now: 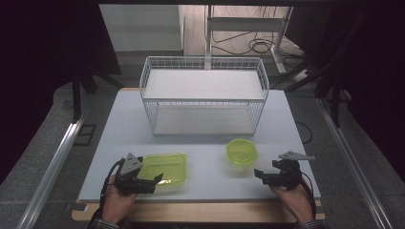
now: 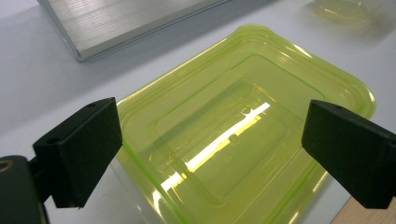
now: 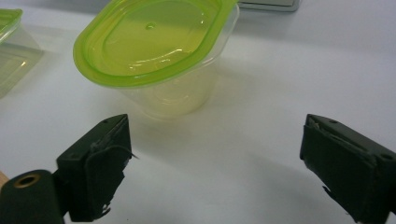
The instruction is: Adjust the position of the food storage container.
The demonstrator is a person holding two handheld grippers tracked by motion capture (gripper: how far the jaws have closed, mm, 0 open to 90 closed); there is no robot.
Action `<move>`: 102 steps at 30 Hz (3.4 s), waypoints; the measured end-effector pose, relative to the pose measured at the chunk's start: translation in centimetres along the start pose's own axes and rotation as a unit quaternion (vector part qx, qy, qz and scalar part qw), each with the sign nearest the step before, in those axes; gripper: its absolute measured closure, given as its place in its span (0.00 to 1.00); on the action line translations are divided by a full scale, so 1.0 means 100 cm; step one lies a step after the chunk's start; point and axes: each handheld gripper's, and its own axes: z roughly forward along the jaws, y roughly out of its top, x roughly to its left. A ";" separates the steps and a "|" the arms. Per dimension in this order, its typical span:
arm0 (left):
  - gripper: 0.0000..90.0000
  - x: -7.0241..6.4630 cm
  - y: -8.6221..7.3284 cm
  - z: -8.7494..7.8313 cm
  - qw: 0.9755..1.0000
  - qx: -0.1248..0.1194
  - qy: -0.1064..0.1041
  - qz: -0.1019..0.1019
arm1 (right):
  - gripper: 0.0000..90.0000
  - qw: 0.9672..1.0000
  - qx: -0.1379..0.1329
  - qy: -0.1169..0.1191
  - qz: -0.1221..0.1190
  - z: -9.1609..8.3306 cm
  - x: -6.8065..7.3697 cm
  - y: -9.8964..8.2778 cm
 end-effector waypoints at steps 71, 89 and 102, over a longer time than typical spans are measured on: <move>0.07 0.003 -0.004 -0.003 0.999 -0.020 0.040 0.031 | 0.99 0.984 0.034 0.092 -0.150 0.076 0.081 0.078; 0.07 0.003 -0.004 -0.004 0.998 -0.020 0.046 0.038 | 0.99 0.988 0.034 0.044 -0.146 0.073 0.061 0.074; 0.08 0.004 -0.004 -0.004 0.998 -0.017 0.044 0.032 | 0.99 0.993 0.023 0.005 -0.112 0.046 0.023 0.067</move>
